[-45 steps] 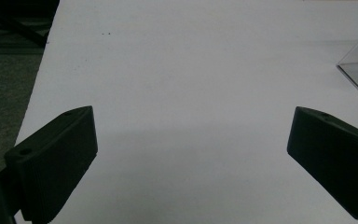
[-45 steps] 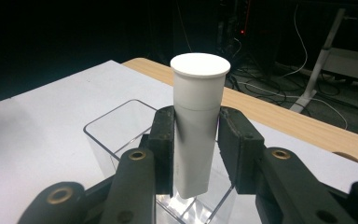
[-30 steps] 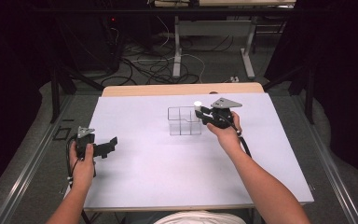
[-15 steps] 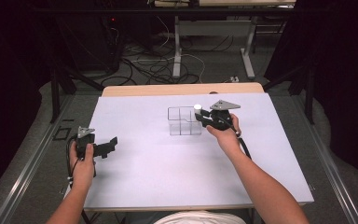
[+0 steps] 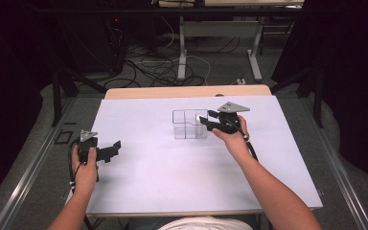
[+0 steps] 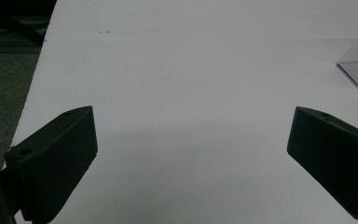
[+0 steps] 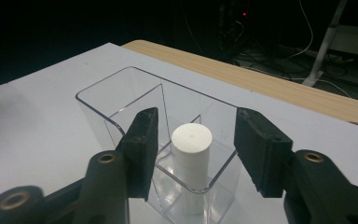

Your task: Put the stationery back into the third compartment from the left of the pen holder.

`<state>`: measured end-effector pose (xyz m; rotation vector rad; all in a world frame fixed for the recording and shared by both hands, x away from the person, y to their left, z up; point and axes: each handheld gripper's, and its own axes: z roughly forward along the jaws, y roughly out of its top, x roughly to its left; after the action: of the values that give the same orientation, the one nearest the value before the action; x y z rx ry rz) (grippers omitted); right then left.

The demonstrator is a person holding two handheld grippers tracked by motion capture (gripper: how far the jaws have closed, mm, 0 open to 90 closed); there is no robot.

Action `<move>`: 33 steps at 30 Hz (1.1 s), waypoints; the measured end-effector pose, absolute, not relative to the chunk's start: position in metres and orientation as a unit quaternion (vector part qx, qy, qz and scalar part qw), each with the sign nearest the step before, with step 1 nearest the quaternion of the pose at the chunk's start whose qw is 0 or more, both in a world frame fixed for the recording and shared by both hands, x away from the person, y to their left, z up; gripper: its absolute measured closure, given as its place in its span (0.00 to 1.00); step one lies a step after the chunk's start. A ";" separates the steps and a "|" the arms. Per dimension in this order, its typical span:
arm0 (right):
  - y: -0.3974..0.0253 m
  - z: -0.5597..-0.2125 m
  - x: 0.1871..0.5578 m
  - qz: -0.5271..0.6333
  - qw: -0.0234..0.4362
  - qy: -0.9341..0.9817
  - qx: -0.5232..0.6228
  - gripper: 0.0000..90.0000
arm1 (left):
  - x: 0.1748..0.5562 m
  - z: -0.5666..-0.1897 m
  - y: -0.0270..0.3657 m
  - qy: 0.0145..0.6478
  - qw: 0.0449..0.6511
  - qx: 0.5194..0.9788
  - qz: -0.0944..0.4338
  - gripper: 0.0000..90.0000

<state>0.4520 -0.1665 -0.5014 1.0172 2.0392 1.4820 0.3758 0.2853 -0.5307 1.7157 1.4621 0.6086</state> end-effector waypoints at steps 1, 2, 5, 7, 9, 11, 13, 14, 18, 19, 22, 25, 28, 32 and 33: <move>-0.167 -0.500 0.451 0.532 0.207 0.736 0.365 0.52 | 0.376 -0.531 0.285 0.576 0.393 0.676 0.240 0.02; -0.167 -0.500 0.450 0.535 0.203 0.733 0.367 0.51 | 0.376 -0.530 0.285 0.577 0.392 0.676 0.239 0.02; -0.169 -0.497 0.447 0.534 0.209 0.735 0.361 0.47 | 0.376 -0.531 0.285 0.576 0.392 0.676 0.239 0.02; -0.171 -0.495 0.445 0.538 0.204 0.733 0.363 0.42 | 0.376 -0.531 0.285 0.577 0.392 0.675 0.239 0.02; -0.173 -0.492 0.443 0.537 0.195 0.733 0.369 0.38 | 0.375 -0.531 0.286 0.578 0.391 0.675 0.239 0.02; -0.173 -0.490 0.440 0.540 0.190 0.731 0.372 0.32 | 0.375 -0.531 0.286 0.577 0.393 0.674 0.240 0.02; -0.175 -0.489 0.439 0.536 0.191 0.733 0.372 0.24 | 0.375 -0.531 0.286 0.578 0.393 0.674 0.239 0.02; -0.176 -0.488 0.438 0.526 0.195 0.741 0.370 0.20 | 0.375 -0.531 0.286 0.578 0.393 0.674 0.239 0.02; -0.180 -0.488 0.432 0.501 0.208 0.756 0.366 0.16 | 0.375 -0.531 0.286 0.578 0.393 0.674 0.239 0.02; -0.182 -0.488 0.431 0.502 0.213 0.754 0.367 0.14 | 0.375 -0.531 0.286 0.578 0.392 0.674 0.239 0.02; -0.188 -0.488 0.427 0.500 0.227 0.749 0.370 0.03 | 0.375 -0.531 0.286 0.578 0.392 0.675 0.239 0.02; -0.197 -0.488 0.423 0.495 0.234 0.748 0.375 0.00 | 0.375 -0.531 0.286 0.578 0.391 0.675 0.239 0.02; -0.207 -0.490 0.419 0.491 0.240 0.743 0.386 0.00 | 0.374 -0.531 0.286 0.580 0.391 0.674 0.237 0.02; -0.221 -0.496 0.413 0.483 0.244 0.741 0.397 0.00 | 0.374 -0.531 0.287 0.582 0.391 0.673 0.237 0.02; -0.225 -0.497 0.411 0.481 0.242 0.739 0.405 0.00 | 0.374 -0.531 0.287 0.582 0.391 0.673 0.236 0.02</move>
<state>0.4115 -0.2246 -0.4973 1.1067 2.0205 1.3136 0.3739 0.2868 -0.5314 1.7089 1.4787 0.6007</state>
